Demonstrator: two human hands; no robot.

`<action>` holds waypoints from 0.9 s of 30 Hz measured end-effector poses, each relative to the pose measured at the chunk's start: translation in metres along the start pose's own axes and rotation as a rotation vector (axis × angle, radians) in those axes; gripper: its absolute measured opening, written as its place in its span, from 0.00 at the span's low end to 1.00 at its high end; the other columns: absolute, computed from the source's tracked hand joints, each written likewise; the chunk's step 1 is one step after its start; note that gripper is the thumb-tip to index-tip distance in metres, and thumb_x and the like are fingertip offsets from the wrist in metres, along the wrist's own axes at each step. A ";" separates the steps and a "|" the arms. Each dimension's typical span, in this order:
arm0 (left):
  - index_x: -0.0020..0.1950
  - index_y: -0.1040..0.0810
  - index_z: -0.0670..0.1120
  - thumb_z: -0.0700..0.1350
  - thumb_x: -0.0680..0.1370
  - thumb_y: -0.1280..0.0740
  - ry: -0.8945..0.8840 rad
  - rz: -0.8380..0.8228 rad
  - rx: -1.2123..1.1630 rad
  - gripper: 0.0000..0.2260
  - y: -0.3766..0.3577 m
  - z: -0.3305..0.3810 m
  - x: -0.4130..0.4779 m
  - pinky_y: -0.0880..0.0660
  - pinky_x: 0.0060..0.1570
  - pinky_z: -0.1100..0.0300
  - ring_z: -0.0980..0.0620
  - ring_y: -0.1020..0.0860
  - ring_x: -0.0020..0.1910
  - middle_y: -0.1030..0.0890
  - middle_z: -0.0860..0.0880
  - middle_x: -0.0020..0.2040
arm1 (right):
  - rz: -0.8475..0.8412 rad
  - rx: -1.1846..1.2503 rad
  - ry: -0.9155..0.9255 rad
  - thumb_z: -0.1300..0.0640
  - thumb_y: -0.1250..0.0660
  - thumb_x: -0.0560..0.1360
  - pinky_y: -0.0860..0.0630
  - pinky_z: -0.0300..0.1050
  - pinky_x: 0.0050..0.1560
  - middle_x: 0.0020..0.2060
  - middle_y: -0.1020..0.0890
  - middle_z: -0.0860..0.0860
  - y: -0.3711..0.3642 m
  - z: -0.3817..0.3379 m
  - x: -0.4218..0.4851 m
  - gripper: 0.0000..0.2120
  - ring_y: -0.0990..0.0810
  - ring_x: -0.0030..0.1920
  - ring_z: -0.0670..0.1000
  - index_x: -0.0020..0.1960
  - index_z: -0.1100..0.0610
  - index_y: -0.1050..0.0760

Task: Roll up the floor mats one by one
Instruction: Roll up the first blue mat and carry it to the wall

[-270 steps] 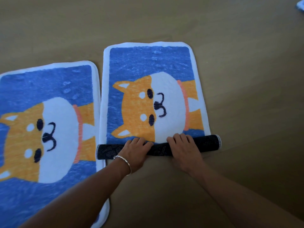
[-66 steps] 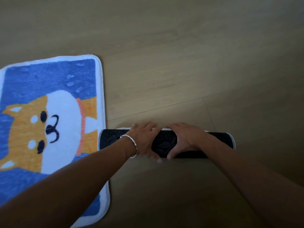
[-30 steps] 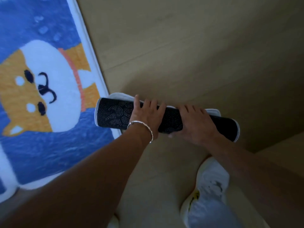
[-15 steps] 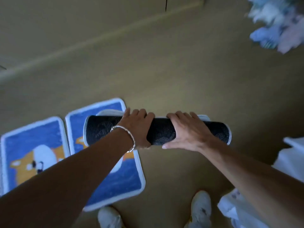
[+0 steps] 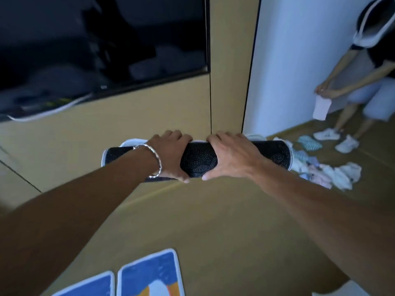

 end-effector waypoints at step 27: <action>0.59 0.31 0.42 0.63 0.62 0.26 0.628 0.502 -0.787 0.36 0.166 0.156 -0.024 0.26 0.55 0.48 0.43 0.25 0.54 0.26 0.45 0.55 | 0.412 0.187 -0.072 0.51 0.37 0.76 0.31 0.50 0.62 0.63 0.28 0.55 0.183 0.085 -0.161 0.28 0.31 0.63 0.56 0.73 0.57 0.40</action>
Point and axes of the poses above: each hand's wrist, its own x-axis towards the middle knuckle, its own y-axis out of the back of the hand, z = x × y, the point moved 2 cm from there along x, towards the middle knuckle
